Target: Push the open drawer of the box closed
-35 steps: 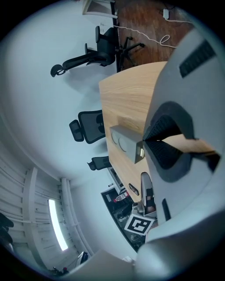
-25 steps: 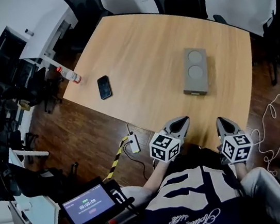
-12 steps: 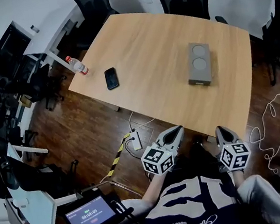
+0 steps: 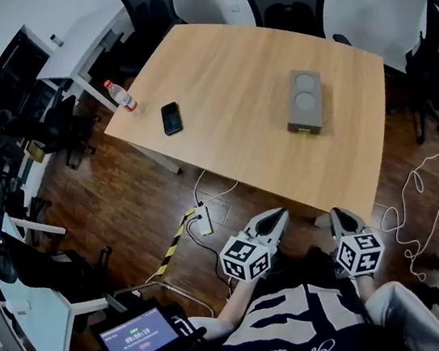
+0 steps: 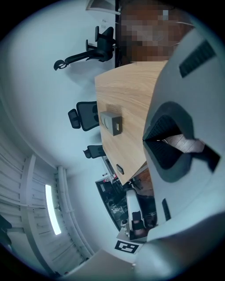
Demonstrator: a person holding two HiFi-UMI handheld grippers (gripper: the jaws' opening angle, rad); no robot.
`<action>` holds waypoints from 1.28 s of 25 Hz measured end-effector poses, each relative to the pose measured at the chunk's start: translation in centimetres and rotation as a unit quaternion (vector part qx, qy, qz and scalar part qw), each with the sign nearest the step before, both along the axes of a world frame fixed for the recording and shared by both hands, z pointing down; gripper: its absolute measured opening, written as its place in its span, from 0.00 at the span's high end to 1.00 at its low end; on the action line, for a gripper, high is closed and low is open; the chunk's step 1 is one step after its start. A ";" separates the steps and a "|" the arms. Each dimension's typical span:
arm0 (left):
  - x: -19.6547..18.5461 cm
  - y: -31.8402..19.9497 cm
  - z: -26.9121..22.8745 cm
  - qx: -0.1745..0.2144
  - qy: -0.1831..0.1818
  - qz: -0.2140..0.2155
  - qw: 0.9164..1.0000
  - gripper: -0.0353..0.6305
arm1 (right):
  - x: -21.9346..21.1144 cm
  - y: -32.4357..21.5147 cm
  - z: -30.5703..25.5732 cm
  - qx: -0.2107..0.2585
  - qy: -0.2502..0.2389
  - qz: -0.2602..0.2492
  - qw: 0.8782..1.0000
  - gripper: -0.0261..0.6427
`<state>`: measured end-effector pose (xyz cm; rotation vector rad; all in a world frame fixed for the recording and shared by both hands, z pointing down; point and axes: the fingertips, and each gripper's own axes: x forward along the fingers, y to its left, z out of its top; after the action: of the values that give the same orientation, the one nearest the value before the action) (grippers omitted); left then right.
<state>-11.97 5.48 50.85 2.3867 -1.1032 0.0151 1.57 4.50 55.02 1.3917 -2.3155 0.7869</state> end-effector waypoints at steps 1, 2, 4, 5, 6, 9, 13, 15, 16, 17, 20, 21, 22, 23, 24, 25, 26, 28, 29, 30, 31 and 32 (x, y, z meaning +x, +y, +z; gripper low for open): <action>0.0 0.1 -0.4 0.005 -0.001 -0.006 1.000 0.94 | -0.1 -0.1 -0.1 0.004 -0.002 -0.006 1.000 0.96; 0.1 0.2 -0.7 0.009 -0.002 -0.013 1.000 0.94 | 0.0 -0.2 -0.3 0.008 -0.005 -0.011 1.000 0.96; 0.4 0.4 -0.9 0.013 -0.007 -0.029 0.999 0.94 | 0.3 -0.3 -0.6 0.013 -0.013 -0.024 1.000 0.96; 0.7 0.5 -1.0 0.013 -0.010 -0.037 0.999 0.94 | 0.7 -0.3 -0.7 0.015 -0.017 -0.032 0.999 0.96; 1.2 0.6 -1.0 0.013 -0.012 -0.046 0.999 0.94 | 1.2 -0.2 -0.8 0.017 -0.019 -0.040 0.999 0.96; 3.0 1.3 -1.1 0.009 -0.008 -0.075 0.997 0.94 | 3.1 0.8 -1.2 0.020 -0.018 -0.069 0.997 0.96; 7.2 3.2 -0.8 0.001 0.007 -0.100 0.995 0.94 | 6.8 2.8 -1.3 0.018 -0.020 -0.098 0.995 0.96; 9.9 4.8 -0.4 -0.006 0.002 -0.104 0.995 0.94 | 9.2 4.1 -1.0 0.014 -0.019 -0.109 0.994 0.96; 11.3 5.8 -0.2 -0.010 0.000 -0.106 0.994 0.94 | 10.4 5.0 -0.9 0.012 -0.019 -0.114 0.993 0.96; 12.7 6.9 -0.1 -0.014 -0.002 -0.108 0.994 0.94 | 11.7 5.8 -0.8 0.010 -0.020 -0.119 0.993 0.96; 15.2 8.9 0.3 -0.027 -0.013 -0.108 0.994 0.94 | 13.7 6.8 -0.5 0.004 -0.030 -0.126 0.992 0.96; 15.3 9.1 0.4 -0.030 -0.017 -0.108 0.993 0.94 | 13.7 6.7 -0.2 0.002 -0.034 -0.128 0.991 0.96; 15.2 9.3 0.4 -0.033 -0.021 -0.111 0.993 0.94 | 13.6 6.6 0.0 -0.001 -0.037 -0.130 0.991 0.96; 15.0 9.4 0.4 -0.035 -0.024 -0.115 0.992 0.94 | 13.3 6.6 0.1 -0.003 -0.041 -0.133 0.990 0.96; 14.8 9.4 0.4 -0.037 -0.027 -0.119 0.992 0.94 | 13.0 6.6 0.2 -0.004 -0.045 -0.136 0.990 0.96; 14.5 9.5 0.4 -0.038 -0.031 -0.123 0.991 0.94 | 12.7 6.6 0.3 -0.004 -0.049 -0.139 0.989 0.96; 14.3 9.6 0.4 -0.039 -0.034 -0.126 0.991 0.94 | 12.4 6.8 0.2 -0.004 -0.054 -0.142 0.988 0.96; 14.3 10.0 0.4 -0.041 -0.039 -0.128 0.990 0.94 | 12.0 7.3 0.1 -0.003 -0.062 -0.146 0.987 0.96; 14.5 10.3 0.4 -0.042 -0.040 -0.127 0.990 0.94 | 12.0 7.7 0.0 -0.002 -0.065 -0.147 0.987 0.96; 14.8 10.6 0.4 -0.042 -0.040 -0.124 0.991 0.94 | 12.0 8.1 -0.1 -0.002 -0.067 -0.148 0.987 0.96; 15.1 10.9 0.4 -0.042 -0.041 -0.120 0.991 0.94 | 11.9 8.4 -0.1 -0.001 -0.069 -0.149 0.986 0.96; 15.2 11.1 0.4 -0.041 -0.042 -0.116 0.991 0.94 | 11.8 8.6 0.0 -0.001 -0.070 -0.149 0.986 0.96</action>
<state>3.26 16.54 51.28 2.1902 -1.3876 0.0805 13.40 13.11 55.01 0.9826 -2.5478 0.8131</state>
